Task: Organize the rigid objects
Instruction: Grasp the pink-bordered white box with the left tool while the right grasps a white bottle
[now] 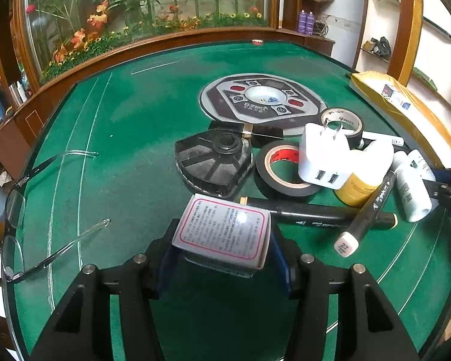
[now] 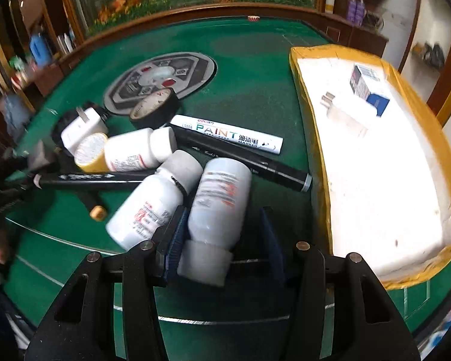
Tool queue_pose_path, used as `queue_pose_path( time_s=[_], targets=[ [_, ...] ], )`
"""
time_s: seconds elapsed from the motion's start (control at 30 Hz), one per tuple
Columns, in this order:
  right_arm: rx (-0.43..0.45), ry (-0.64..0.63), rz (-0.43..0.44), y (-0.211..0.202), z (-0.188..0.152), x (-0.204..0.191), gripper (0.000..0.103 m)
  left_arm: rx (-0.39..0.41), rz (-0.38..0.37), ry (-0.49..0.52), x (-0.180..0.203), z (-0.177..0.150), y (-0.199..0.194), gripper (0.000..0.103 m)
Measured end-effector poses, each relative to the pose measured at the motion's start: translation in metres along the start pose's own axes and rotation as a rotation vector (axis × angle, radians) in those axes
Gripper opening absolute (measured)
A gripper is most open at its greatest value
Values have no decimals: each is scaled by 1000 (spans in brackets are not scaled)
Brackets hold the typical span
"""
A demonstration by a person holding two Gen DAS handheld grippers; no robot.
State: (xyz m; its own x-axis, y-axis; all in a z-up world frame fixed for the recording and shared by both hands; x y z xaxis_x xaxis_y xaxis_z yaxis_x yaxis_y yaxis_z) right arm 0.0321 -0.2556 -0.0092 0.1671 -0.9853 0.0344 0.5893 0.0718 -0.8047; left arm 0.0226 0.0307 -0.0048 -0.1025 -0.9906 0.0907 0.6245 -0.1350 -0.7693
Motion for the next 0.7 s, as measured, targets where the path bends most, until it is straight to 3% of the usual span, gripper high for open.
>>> queue_pose_path(
  time_s=[0.07,0.5,0.7],
  targets=[
    [14,-29,-35,1,-1,0,37,1,-5,-1,0,-1,-1,53],
    [169,48,82,-40,-3,15,37,108,-26,-17,-2,5,-22,53],
    [172,54,171,-44,-6,9,34,165,-47,-34,1,9,-31,53]
  ],
)
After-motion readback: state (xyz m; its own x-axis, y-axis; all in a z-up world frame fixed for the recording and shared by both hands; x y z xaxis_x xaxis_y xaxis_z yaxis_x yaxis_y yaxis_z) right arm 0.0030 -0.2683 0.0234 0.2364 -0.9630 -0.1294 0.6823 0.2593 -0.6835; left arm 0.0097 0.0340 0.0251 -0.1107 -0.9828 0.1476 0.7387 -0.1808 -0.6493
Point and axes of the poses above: each gripper's, at about its wrist camera, not at the fingertips, and y roughly the way its jaws point, x to its right, z to its top, the point moved 2 cm from there along y, roughly the way its jaws point, and after that the axes turned 7 degrees about -z, right-handed, at the moved point
